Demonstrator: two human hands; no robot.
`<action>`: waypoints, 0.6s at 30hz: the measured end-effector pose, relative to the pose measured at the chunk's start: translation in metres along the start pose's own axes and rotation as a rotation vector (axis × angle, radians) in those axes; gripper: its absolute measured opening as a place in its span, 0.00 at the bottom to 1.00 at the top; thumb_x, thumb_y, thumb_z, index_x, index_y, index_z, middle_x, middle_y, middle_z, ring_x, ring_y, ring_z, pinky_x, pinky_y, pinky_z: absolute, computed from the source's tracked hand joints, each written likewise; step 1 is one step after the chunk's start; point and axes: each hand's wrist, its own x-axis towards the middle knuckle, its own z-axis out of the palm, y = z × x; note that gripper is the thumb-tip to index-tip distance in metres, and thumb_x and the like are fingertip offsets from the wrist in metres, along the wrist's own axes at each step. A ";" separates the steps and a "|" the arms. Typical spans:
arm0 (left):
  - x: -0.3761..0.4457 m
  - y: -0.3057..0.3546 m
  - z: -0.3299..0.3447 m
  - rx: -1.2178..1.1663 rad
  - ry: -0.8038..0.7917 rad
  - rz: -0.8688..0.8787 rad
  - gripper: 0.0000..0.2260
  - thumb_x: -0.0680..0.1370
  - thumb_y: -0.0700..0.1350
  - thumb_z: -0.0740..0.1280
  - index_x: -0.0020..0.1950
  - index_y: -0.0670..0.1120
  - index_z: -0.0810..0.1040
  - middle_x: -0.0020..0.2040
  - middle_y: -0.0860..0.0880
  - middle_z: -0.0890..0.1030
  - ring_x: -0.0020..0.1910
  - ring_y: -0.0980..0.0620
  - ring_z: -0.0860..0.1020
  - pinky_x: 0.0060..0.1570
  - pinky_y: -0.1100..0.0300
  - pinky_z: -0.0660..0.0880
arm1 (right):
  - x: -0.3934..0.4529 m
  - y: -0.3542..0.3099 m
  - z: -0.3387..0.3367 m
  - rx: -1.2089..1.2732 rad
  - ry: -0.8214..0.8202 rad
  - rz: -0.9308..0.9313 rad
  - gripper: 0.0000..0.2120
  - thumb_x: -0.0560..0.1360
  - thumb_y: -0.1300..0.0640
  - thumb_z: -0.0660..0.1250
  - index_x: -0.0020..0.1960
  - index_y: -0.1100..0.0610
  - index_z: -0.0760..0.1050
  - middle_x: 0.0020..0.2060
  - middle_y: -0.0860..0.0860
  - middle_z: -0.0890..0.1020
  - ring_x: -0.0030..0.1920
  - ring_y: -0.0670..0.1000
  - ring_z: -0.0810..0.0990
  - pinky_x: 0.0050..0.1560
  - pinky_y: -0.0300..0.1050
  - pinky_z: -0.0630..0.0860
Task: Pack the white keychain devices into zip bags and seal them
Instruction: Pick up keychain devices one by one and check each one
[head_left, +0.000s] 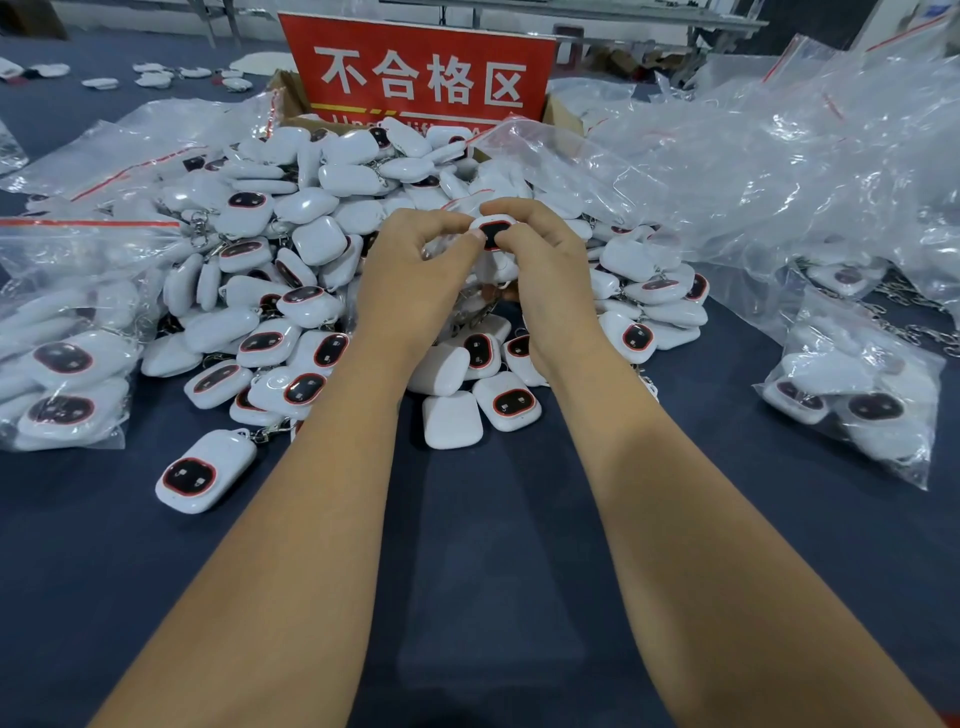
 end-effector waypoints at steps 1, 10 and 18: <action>0.000 0.000 0.000 -0.001 0.004 0.001 0.04 0.77 0.50 0.68 0.49 0.58 0.82 0.55 0.57 0.78 0.57 0.54 0.78 0.60 0.48 0.75 | 0.000 0.000 0.000 -0.013 -0.001 -0.005 0.11 0.76 0.67 0.61 0.49 0.57 0.80 0.45 0.54 0.83 0.45 0.51 0.81 0.42 0.50 0.81; 0.001 -0.003 0.000 0.044 0.007 0.048 0.05 0.77 0.48 0.68 0.43 0.57 0.80 0.53 0.54 0.77 0.49 0.60 0.76 0.51 0.57 0.74 | -0.002 0.000 0.000 -0.057 -0.011 0.000 0.12 0.76 0.66 0.60 0.50 0.56 0.81 0.49 0.56 0.83 0.48 0.53 0.81 0.50 0.54 0.81; 0.001 -0.002 0.001 0.142 0.025 0.111 0.12 0.77 0.45 0.67 0.33 0.55 0.74 0.40 0.57 0.72 0.38 0.68 0.72 0.37 0.68 0.68 | -0.003 0.000 0.003 -0.093 -0.026 0.003 0.14 0.76 0.66 0.61 0.47 0.53 0.82 0.52 0.58 0.83 0.42 0.50 0.82 0.41 0.47 0.82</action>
